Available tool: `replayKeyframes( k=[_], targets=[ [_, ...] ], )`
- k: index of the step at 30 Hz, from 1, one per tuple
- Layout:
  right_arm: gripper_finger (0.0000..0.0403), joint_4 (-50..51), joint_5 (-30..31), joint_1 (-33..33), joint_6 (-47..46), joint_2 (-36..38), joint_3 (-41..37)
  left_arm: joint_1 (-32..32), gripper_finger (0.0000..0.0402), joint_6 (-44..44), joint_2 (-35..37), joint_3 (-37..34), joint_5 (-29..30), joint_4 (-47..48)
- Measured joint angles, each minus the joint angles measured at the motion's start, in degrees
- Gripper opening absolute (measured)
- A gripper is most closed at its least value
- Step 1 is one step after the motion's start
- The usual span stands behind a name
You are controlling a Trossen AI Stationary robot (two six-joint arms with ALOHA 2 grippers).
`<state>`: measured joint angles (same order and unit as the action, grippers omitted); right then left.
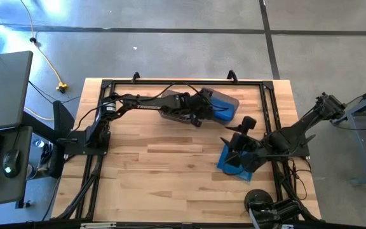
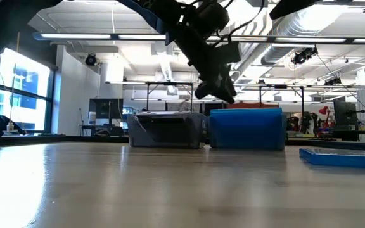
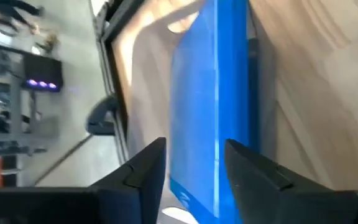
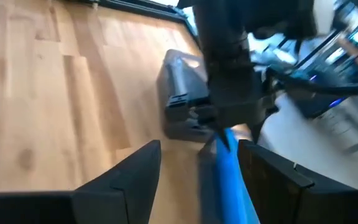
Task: Pick & place jewel cases by type
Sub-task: Put the blue CD case into the right black bin
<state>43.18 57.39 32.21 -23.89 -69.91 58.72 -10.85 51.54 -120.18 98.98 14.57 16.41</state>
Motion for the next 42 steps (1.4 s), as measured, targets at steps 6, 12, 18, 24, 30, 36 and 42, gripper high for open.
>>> replayKeyframes(
  k=[6,12,18,24,30,36,42],
  targets=[
    [0.0211,0.0,-4.9,0.0,-3.6,-0.6,0.0,0.7,0.0166,-10.9,0.0,0.0,-2.9,-0.4],
    [0.0211,0.8,-11.7,-0.4,-1.4,-0.5,0.0,2.7,0.0167,-17.8,0.0,0.0,-3.7,-5.0],
    [0.0211,5.1,-18.1,-0.4,-6.1,-0.3,0.0,6.3,0.0167,-18.9,1.3,-0.1,-1.8,1.2],
    [0.0211,12.8,-14.2,-0.5,-14.0,-0.3,0.0,8.4,0.0167,-26.3,5.1,-0.1,11.7,16.8],
    [0.0211,14.5,-10.6,-2.3,-16.9,-0.3,0.0,6.2,0.0167,-36.3,10.6,-0.2,20.8,40.0],
    [0.0211,14.9,-10.1,-6.1,-14.6,-0.3,0.0,3.1,0.0167,-49.1,22.9,-9.0,21.6,52.7],
    [0.0211,14.7,-17.4,-9.6,-14.7,-0.3,-0.1,5.6,0.0167,-60.2,44.8,-31.0,23.9,42.9]
  ],
)
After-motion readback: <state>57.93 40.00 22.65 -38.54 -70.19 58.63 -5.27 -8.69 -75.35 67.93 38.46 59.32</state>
